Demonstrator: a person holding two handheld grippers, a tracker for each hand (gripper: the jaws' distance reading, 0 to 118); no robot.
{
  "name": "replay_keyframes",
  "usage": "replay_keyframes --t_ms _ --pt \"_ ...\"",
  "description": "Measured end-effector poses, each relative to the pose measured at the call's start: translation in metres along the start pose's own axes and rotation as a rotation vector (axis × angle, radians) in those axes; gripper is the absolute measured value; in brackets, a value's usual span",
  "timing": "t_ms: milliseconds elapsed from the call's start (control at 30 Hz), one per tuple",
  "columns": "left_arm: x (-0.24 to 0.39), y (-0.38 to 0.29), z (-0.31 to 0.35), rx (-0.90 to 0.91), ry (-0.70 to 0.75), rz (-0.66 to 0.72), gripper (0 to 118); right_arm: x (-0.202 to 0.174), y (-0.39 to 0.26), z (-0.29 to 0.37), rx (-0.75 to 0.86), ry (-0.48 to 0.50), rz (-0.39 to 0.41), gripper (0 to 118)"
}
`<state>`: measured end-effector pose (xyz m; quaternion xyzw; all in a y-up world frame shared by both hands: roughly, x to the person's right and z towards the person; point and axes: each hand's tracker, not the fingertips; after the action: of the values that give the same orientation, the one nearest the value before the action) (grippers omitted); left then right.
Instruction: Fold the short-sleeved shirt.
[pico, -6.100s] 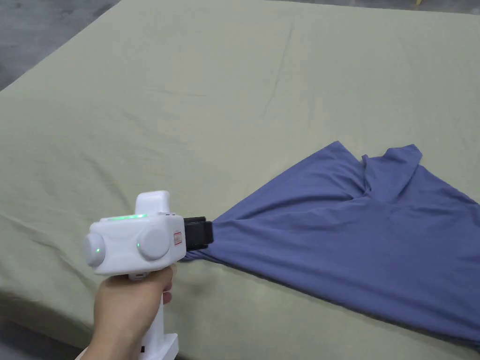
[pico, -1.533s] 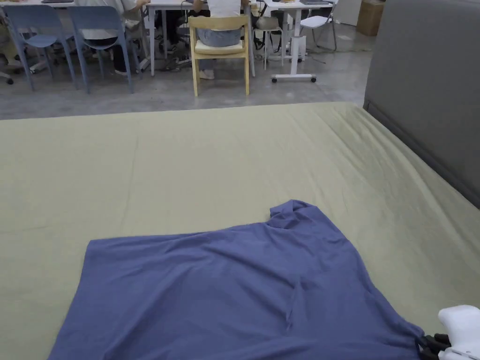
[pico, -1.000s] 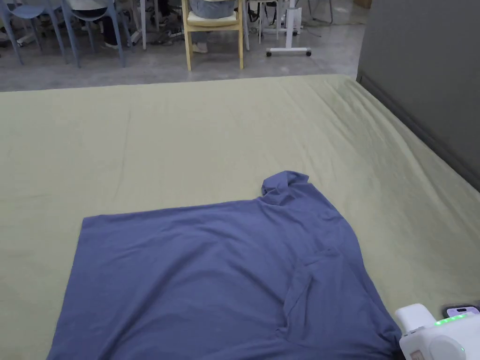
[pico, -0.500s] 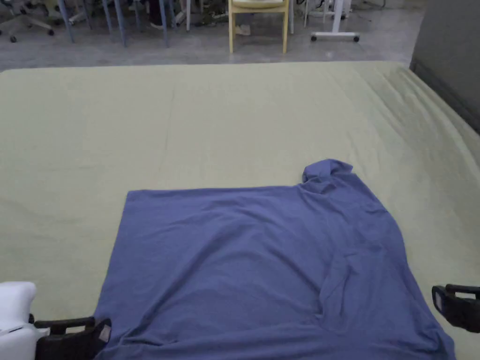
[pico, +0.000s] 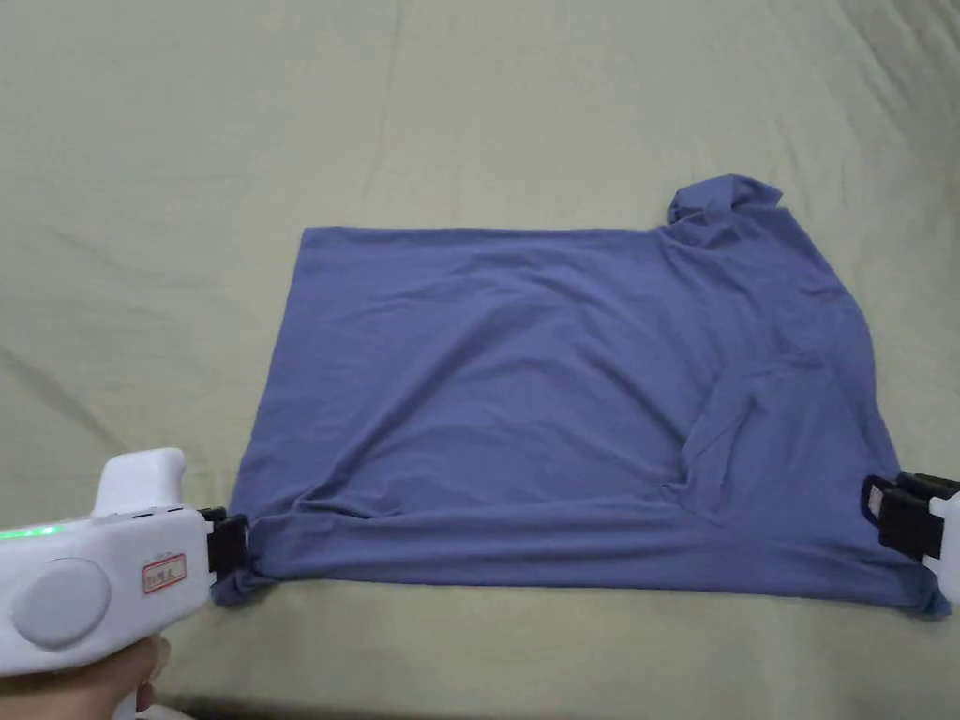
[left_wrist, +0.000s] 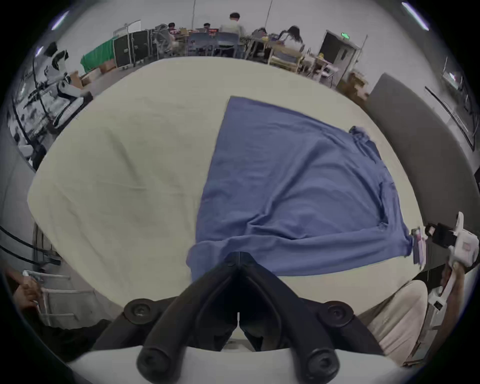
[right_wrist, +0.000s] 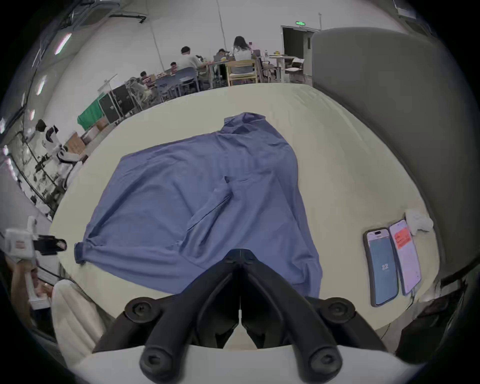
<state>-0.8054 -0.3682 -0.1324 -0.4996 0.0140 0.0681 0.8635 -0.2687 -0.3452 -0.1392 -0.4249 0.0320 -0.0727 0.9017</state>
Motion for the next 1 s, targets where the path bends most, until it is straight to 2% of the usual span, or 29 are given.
replay_keyframes --t_ms 67,100,133,167,200,233,300,367,400,467,500,533,567,600,633,700,767,867,900,933,967,1000 --pt "0.0 0.007 -0.016 -0.015 0.039 0.014 0 0.008 0.002 -0.001 0.001 -0.014 -0.01 3" --pt "0.001 0.008 -0.026 -0.029 0.078 -0.004 23 0.013 0.003 -0.003 0.001 -0.045 -0.005 3" --pt "0.002 0.01 -0.04 -0.068 0.095 -0.011 75 0.018 0.006 -0.002 -0.001 -0.072 -0.006 3" --pt "0.006 0.013 -0.05 -0.137 0.069 -0.013 118 0.024 0.008 -0.001 0.001 -0.083 -0.016 3" --pt "0.007 0.009 -0.053 -0.222 -0.012 -0.004 118 0.031 0.008 0.0 0.006 -0.08 -0.029 3" --pt "0.008 0.014 -0.063 -0.21 -0.051 -0.003 118 0.04 0.009 -0.001 0.009 -0.072 -0.04 3" --pt "0.017 0.013 -0.068 -0.262 -0.005 -0.027 118 0.051 0.013 -0.002 -0.01 -0.093 -0.04 3" --pt "0.024 0.012 -0.069 -0.231 0.058 -0.079 116 0.063 0.013 -0.006 -0.059 -0.153 -0.007 3" --pt "0.025 0.013 -0.067 -0.218 0.065 -0.085 93 0.067 0.013 -0.009 -0.076 -0.159 0.002 3" --pt "0.024 0.002 -0.068 -0.18 0.014 -0.02 69 0.076 0.01 -0.017 -0.15 -0.131 0.012 3" --pt "0.021 0.006 -0.061 -0.16 0.016 0.007 22 0.08 0.008 -0.022 -0.183 -0.122 0.013 8" --pt "0.018 0.01 -0.056 -0.132 -0.059 0.044 9 0.079 0.005 -0.027 -0.203 -0.107 0.012 36" --pt "0.011 0.009 -0.057 -0.127 -0.161 0.109 9 0.081 0.003 -0.032 -0.234 -0.095 0.02 87" --pt "0.008 0.01 -0.057 -0.144 -0.177 0.154 9 0.085 0.002 -0.04 -0.282 -0.082 0.021 118" --pt "0.008 0.012 -0.058 -0.15 -0.141 0.115 9 0.089 -0.001 -0.05 -0.347 -0.109 0.027 117" --pt "0.006 0.01 -0.06 -0.149 -0.135 0.103 9 0.09 0.001 -0.046 -0.288 -0.123 0.019 116" --pt "0.002 0.009 -0.06 -0.126 -0.178 0.158 9 0.093 0.0 -0.046 -0.289 -0.114 0.002 116" --pt "0.001 0.007 -0.058 -0.126 -0.19 0.172 9 0.097 -0.005 -0.067 -0.399 -0.063 -0.088 116" --pt "0.001 0.007 -0.058 -0.125 -0.189 0.172 9 0.098 -0.007 -0.07 -0.406 -0.028 -0.111 109" --pt "0.0 0.007 -0.059 -0.127 -0.192 0.176 9 0.093 -0.011 -0.071 -0.4 -0.017 -0.124 89" --pt "-0.002 0.006 -0.058 -0.129 -0.194 0.181 9 0.092 -0.013 -0.072 -0.398 -0.033 -0.124 51" --pt "-0.004 0.006 -0.059 -0.132 -0.2 0.195 9 0.089 -0.014 -0.072 -0.387 -0.08 -0.123 9"
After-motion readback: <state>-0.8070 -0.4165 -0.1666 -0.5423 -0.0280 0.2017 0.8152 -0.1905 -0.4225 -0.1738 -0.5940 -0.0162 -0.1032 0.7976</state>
